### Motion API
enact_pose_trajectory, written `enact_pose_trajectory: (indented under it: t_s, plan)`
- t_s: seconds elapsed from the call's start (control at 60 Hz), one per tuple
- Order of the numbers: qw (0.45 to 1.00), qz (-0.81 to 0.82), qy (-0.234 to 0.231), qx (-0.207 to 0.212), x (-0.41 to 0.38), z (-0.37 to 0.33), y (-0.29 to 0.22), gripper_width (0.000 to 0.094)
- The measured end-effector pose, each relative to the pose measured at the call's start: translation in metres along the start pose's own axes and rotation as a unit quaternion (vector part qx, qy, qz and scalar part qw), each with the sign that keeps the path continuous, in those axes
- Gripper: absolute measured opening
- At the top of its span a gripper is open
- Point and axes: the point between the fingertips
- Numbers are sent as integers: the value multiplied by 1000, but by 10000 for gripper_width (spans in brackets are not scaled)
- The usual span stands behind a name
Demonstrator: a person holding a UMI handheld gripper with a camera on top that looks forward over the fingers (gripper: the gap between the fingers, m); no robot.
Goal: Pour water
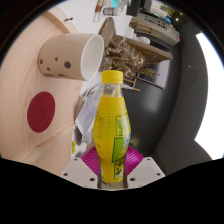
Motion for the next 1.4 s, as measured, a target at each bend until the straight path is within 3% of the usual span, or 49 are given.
enact_pose_trajectory:
  t_s: [0.267, 0.4, 0.5, 0.633, 0.75, 0.833, 1.05, 1.15, 1.3, 1.4]
  plan:
    - [1000, 22, -8, 17, 0, 2, -8, 285]
    - [976, 206, -63, 17, -1, -6, -8, 285]
    - [904, 411, -118, 16, -3, -15, -12, 286]
    - [735, 650, -191, 21, -17, -21, -33, 286]
    - [624, 751, -214, 36, -34, -16, -49, 287]
    - [592, 773, -225, 42, -51, -12, -59, 286]
    - [576, 781, -234, 51, -92, -5, -79, 303]
    - [584, 778, -218, 71, -93, -8, -81, 366]
    - [596, 769, -220, 66, -97, -16, -82, 494]
    - [596, 767, -232, 46, -97, -27, -76, 860]
Point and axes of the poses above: the point between the fingertips, and its own axes, seen from behind it with the camera up: x to the right, y down, z forward, the way the camera looks, and after that the axes turned 6 degrees about -y, right-handed
